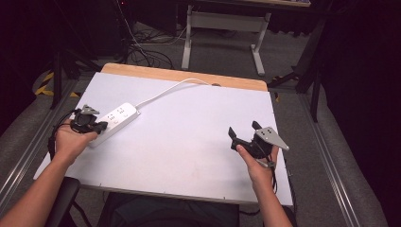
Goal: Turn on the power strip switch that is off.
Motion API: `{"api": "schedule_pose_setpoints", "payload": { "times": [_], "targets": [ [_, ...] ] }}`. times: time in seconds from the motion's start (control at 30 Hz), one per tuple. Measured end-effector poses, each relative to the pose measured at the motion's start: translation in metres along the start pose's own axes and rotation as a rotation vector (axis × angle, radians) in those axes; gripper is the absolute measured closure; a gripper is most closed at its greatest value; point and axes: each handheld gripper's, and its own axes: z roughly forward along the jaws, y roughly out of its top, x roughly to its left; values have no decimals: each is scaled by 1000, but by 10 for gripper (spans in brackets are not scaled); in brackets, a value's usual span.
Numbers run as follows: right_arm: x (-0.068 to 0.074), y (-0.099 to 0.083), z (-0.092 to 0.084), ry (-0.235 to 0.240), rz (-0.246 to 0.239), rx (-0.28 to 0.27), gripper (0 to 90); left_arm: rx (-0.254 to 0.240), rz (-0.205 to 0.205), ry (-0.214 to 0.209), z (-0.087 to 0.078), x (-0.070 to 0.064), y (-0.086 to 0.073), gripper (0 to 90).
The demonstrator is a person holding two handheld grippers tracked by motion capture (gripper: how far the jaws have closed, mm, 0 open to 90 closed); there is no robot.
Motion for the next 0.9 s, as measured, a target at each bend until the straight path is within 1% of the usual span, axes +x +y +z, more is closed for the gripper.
{"api": "schedule_pose_setpoints", "payload": {
  "times": [0.17, 0.3, 0.37, 0.43, 0.47, 0.53, 0.7, 0.83, 0.9],
  "targets": [
    [0, 0, 0, 5, 2, 10, 68, 4, 2, -3, 0, 0, 0, 900],
    [0, 0, 0, 11, 3, 10, 68, 7, 12, 3, 0, -1, 0, 900],
    [1, -1, 0, 14, 2, 13, 67, 9, 9, 3, 0, -1, 0, 900],
    [1, -1, 1, 15, 0, 12, 68, 10, 5, -1, 0, 0, 1, 900],
    [1, -1, 1, 15, -1, 12, 68, 14, 11, -4, 0, 1, 0, 900],
    [1, -1, 0, 14, 1, 11, 68, 14, -1, -1, 0, 0, 0, 900],
    [1, -1, 0, 13, 5, 13, 69, 22, 2, 19, 0, -3, 1, 900],
    [1, 0, 0, 16, 4, 13, 70, 19, -11, 10, 1, -2, 0, 900],
    [1, -1, 0, 18, 4, 14, 71, 18, -9, 9, 1, -3, -1, 900]
  ]
}}
